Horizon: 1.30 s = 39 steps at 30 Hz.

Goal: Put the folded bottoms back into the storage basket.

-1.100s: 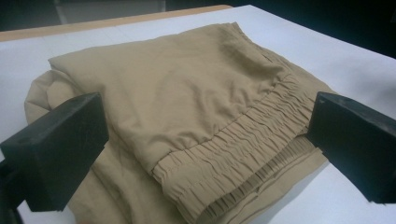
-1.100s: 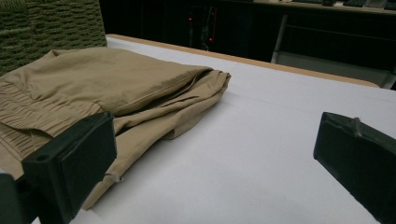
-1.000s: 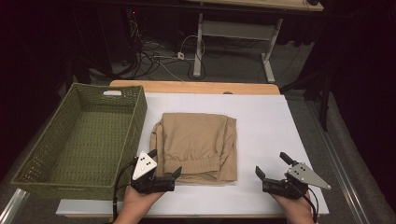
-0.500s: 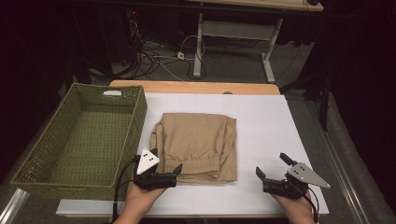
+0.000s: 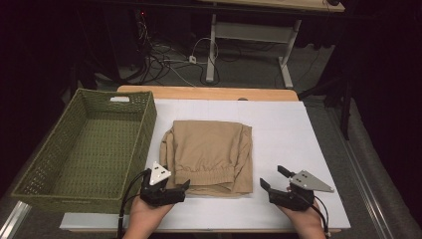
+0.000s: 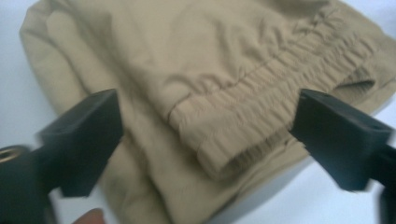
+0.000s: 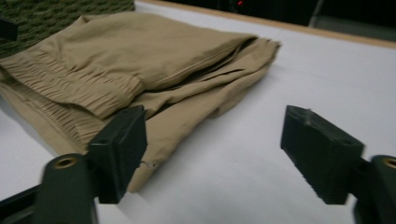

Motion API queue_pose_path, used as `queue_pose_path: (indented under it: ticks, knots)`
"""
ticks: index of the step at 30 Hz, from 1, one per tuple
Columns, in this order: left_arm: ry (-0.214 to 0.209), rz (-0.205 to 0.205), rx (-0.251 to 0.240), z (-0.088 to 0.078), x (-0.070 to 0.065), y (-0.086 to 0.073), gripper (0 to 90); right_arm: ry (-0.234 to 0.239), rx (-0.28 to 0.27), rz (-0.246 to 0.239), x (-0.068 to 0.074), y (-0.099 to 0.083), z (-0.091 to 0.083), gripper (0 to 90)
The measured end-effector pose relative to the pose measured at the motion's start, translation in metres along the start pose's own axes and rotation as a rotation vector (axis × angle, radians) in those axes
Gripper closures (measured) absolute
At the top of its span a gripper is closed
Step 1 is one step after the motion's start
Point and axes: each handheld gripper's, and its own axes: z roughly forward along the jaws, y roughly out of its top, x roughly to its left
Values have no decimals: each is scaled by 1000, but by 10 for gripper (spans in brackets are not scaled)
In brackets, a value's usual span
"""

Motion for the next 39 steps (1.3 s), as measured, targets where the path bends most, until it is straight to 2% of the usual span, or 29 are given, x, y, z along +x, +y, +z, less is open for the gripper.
queue_pose_path:
  ticks: [1,2,3,4,5,6,7,8,11,12,13,14,16,18,20,21,22,23,24,25,26,29,32,36,39]
  knots:
    - [6,-3,11,-1,0,-2,150,16,15,4,2,2,6,305]
    - [16,-25,19,-3,1,-8,209,43,55,9,6,4,18,345]
    - [16,-25,19,-3,1,-8,230,43,55,9,6,4,18,345]
    - [24,-33,26,-4,1,-11,269,51,106,13,9,7,32,378]
    - [46,-41,52,-3,2,-15,306,57,132,17,9,7,39,380]
    - [46,-41,52,-3,2,-15,327,57,132,17,9,7,39,380]
    - [53,-41,83,-1,3,-17,333,59,183,19,10,7,51,380]
    - [53,-41,83,-1,3,-17,344,62,204,19,10,7,56,380]
    - [61,-41,101,3,2,-18,429,62,241,21,10,9,69,371]
    - [61,-37,110,5,1,-18,429,62,241,21,10,9,69,371]
    - [67,-27,131,8,0,-19,482,60,259,30,7,11,77,357]
    - [67,-27,131,8,0,-19,518,59,275,31,7,12,80,355]
    - [30,-35,126,10,0,-20,609,76,303,42,7,15,87,354]
    - [27,-34,124,10,-1,-20,685,59,316,27,12,17,91,388]
    - [24,-19,124,10,-1,-20,733,48,311,-20,19,16,91,488]
    - [11,-35,120,9,1,-20,753,64,308,-21,21,15,91,543]
    - [12,-27,113,8,2,-19,777,62,306,-23,22,15,90,578]
    - [12,-27,113,8,2,-19,808,70,305,-26,23,15,90,691]
    - [15,-15,84,5,0,-16,823,102,308,-28,23,16,90,806]
    - [15,-15,84,5,0,-16,837,119,309,-27,23,16,90,863]
    - [25,-4,46,-1,-3,-9,842,132,311,-16,23,17,90,883]
    - [34,17,17,-7,-6,-4,847,135,293,9,21,18,89,891]
    - [35,0,-26,-13,-3,1,856,137,241,33,19,23,85,896]
    - [31,1,-18,-10,-3,0,855,127,214,22,18,33,80,897]
    - [27,1,-12,-8,-3,-1,853,122,224,26,14,34,79,897]
